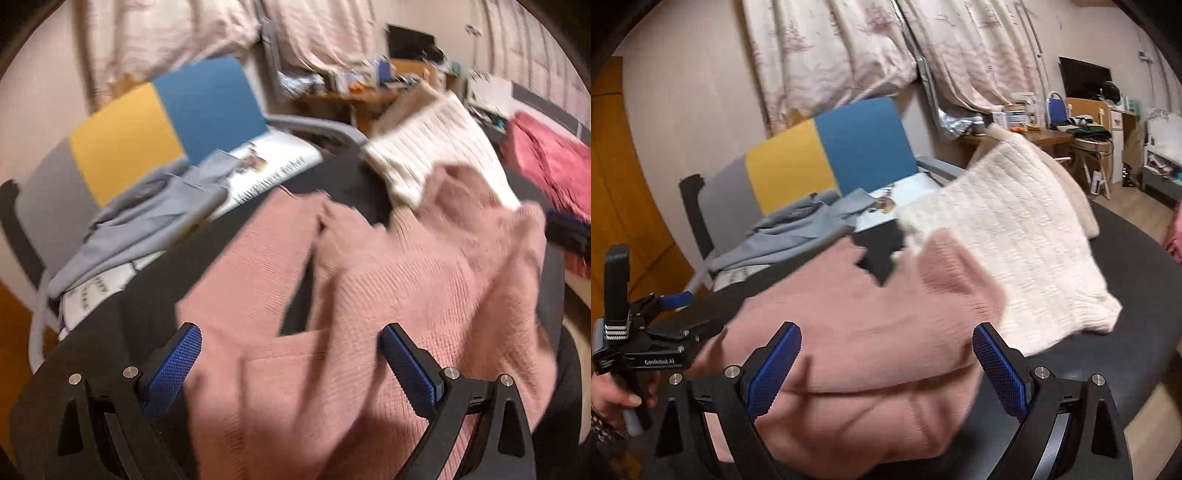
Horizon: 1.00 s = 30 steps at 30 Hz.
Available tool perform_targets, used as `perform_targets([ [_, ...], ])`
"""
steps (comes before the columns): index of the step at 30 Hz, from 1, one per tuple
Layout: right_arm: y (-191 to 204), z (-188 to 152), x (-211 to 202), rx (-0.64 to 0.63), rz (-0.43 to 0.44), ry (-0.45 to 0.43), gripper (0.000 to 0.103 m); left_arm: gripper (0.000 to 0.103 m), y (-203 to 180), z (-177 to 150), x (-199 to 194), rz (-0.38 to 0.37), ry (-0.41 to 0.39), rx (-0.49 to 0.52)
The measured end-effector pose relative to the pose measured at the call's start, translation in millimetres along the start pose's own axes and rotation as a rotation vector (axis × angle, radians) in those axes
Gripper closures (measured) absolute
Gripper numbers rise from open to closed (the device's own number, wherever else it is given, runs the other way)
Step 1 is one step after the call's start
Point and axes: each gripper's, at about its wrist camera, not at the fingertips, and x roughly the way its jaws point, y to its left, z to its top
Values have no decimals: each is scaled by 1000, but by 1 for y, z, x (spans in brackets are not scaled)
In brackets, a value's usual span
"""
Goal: Fold clothes
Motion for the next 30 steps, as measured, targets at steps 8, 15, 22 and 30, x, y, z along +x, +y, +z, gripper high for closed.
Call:
perform_targets([
  [8,-13,5,62,-23,-3,115,28,0,4,-26,58,-81,113,-165],
  [15,6,-34,75,-45,47,209,76,33,24,-52,47,-218,70,-320],
  [22,33,-49,51,-43,119,165,82,77,31,-87,-22,-197,-47,-385],
  [30,106,-56,29,-174,250,93,83,80,69,-148,-139,-17,-290,-546],
])
